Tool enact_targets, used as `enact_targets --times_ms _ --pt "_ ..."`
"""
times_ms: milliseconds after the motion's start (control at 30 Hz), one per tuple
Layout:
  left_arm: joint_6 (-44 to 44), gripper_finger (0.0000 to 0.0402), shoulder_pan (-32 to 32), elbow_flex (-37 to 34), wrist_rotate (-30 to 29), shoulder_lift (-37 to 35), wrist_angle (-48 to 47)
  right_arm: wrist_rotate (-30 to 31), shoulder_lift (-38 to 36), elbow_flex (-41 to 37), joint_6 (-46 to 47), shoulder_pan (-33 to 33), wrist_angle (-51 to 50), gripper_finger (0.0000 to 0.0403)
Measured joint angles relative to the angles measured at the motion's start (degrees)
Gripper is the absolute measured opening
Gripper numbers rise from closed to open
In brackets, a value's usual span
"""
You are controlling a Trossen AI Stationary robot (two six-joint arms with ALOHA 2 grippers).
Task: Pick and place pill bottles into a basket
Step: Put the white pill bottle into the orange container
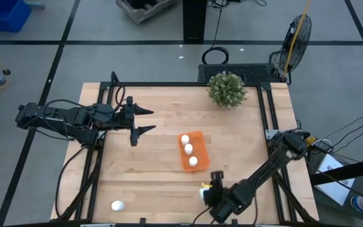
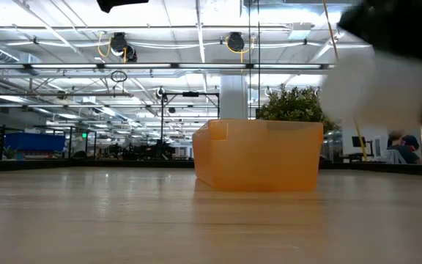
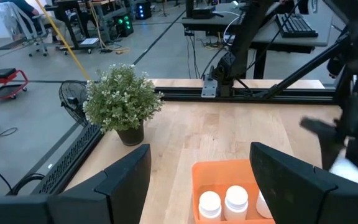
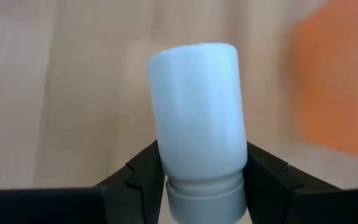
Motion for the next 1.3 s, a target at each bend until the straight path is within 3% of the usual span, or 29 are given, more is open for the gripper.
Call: enact_targets --times_ms 167,300,467,567,867,1000,1300 --pt "0.0 0.0278 0.0 0.0 0.0 0.0 0.0 6.8 -9.3 0.4 1.9 -0.9 -7.9 0.0157" --pt "0.0 0.0278 0.0 0.0 0.0 0.0 0.0 16.0 -15.2 0.4 1.1 -0.9 -8.5 0.0157" --pt "0.0 0.0278 0.0 0.0 0.0 0.0 0.0 25.1 -18.6 0.4 -1.9 0.2 -8.5 0.0157" --pt "0.0 0.0278 0.0 0.0 0.0 0.0 0.0 27.3 -18.7 0.4 -3.3 0.6 -8.7 0.0157" --pt "0.0 0.0278 0.0 0.0 0.0 0.0 0.0 27.2 -18.7 -4.9 -3.6 0.5 -8.2 0.0157" --pt "0.0 0.0278 0.0 0.0 0.0 0.0 0.0 24.2 -19.3 -7.0 -0.8 0.5 -10.5 0.0157" --pt "0.0 0.0278 0.0 0.0 0.0 0.0 0.1 21.8 -26.9 -11.2 1.8 0.5 -11.8 0.0157"
